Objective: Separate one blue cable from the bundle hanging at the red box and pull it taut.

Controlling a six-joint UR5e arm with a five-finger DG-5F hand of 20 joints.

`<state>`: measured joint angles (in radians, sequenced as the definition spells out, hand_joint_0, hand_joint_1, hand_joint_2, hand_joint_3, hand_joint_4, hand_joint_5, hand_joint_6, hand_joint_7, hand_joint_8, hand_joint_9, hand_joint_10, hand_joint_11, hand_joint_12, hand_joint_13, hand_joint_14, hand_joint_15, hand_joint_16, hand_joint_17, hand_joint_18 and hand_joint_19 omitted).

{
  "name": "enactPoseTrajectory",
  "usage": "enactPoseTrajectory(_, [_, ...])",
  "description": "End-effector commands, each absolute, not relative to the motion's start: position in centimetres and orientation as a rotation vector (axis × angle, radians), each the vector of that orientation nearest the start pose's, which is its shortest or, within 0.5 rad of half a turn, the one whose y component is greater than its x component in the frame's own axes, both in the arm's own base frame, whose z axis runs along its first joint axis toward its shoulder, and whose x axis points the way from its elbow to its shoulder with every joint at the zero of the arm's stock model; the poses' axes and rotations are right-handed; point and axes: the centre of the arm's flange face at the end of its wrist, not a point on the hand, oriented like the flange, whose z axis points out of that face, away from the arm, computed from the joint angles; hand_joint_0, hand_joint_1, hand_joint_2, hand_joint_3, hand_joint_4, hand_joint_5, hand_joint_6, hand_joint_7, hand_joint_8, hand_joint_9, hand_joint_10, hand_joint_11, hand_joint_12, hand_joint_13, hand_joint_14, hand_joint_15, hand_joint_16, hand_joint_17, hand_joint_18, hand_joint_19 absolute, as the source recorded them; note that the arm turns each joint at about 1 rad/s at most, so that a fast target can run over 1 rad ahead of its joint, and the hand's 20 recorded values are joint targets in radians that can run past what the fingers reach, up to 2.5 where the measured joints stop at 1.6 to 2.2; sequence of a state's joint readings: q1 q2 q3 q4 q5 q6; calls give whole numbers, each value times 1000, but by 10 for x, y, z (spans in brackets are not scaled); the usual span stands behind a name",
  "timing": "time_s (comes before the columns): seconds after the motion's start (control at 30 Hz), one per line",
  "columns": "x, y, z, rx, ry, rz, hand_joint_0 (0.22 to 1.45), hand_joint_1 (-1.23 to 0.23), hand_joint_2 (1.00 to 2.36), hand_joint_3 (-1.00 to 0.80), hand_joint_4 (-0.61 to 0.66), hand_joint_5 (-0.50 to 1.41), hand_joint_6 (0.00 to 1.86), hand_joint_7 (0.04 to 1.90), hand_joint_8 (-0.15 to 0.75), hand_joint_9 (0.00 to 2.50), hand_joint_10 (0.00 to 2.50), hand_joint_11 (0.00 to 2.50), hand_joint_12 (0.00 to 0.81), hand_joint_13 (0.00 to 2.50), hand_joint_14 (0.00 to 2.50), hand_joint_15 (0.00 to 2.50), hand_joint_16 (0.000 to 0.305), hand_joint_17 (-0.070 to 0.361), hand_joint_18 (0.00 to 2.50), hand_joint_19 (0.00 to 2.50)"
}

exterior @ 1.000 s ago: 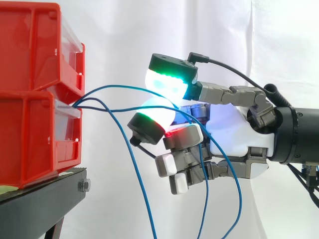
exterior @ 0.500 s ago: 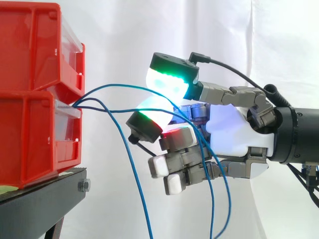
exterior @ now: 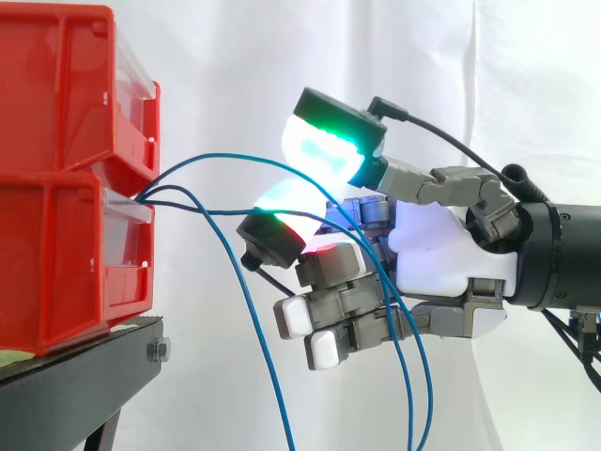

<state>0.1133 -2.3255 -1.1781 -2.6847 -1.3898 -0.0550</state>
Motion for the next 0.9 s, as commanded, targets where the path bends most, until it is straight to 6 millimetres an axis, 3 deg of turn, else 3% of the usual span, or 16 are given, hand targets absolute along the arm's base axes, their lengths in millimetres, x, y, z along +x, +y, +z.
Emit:
enactPoseTrajectory(0.0, [777,-64,243,1145,1111,1169,592,-548,1000,-500,164,-184,974,945,358,1111,8,1247,380,839,21,654,47,106,734,714])
enactPoseTrajectory(0.27, [777,-62,243,1144,1112,1170,535,-561,1000,-500,175,-181,973,934,371,1127,5,1241,393,853,19,655,50,113,756,700])
enactPoseTrajectory(0.4, [777,-62,243,1145,1111,1172,590,-605,1001,-500,163,-176,966,972,369,1130,8,1250,381,855,21,655,48,107,744,710])
enactPoseTrajectory(0.67, [776,-63,242,1150,1118,1168,637,-725,1019,-172,83,-156,970,1065,357,1152,8,1279,373,865,20,655,47,105,764,709])
enactPoseTrajectory(0.87, [776,-63,242,1151,1117,1169,656,-738,1020,-97,11,-154,981,1119,362,1152,9,1269,377,867,20,651,48,108,772,691])
